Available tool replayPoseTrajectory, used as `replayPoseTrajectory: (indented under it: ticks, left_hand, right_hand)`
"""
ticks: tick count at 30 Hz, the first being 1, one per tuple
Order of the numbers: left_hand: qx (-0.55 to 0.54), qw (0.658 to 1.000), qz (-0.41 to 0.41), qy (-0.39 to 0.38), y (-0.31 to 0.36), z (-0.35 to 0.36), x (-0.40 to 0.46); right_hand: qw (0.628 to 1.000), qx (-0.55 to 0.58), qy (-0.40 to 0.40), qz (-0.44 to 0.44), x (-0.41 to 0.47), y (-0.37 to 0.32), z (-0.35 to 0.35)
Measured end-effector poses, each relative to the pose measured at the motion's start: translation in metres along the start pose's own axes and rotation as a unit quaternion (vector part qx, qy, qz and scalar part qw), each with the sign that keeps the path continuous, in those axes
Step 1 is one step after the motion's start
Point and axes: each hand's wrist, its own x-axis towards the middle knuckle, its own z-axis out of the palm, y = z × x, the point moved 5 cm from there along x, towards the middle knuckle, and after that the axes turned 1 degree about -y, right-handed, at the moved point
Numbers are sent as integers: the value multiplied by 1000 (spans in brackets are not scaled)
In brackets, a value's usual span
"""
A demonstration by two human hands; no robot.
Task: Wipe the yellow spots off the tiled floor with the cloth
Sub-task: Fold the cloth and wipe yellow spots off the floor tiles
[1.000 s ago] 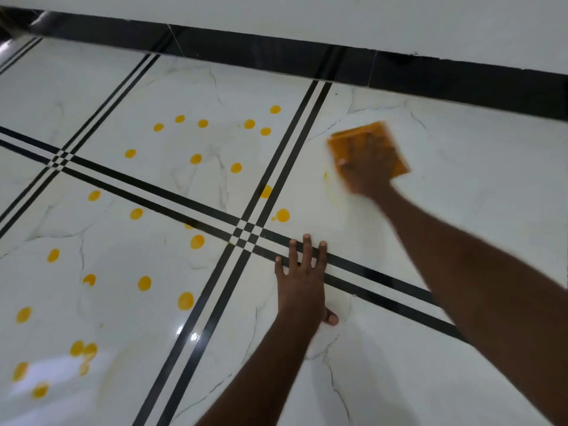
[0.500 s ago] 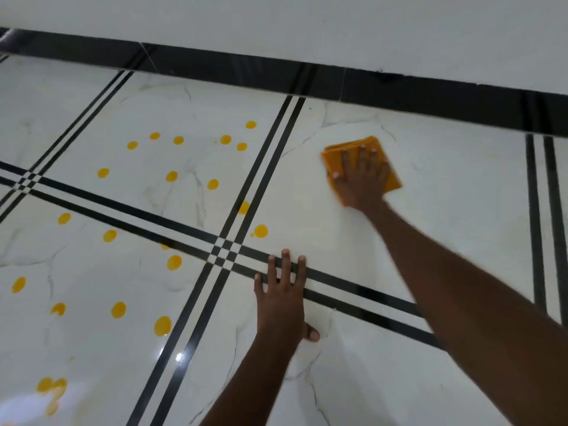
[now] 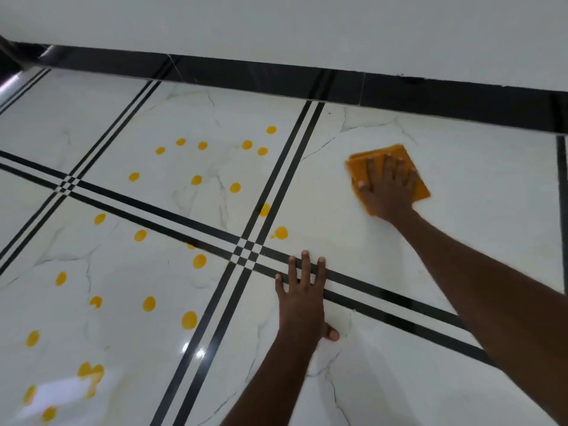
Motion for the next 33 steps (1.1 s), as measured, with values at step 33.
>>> replayPoseTrajectory:
  ticks: [33]
  left_hand:
    - [-72, 989, -124, 44, -82, 53, -99]
  right_hand:
    - [982, -29, 35, -185, -89, -192, 32]
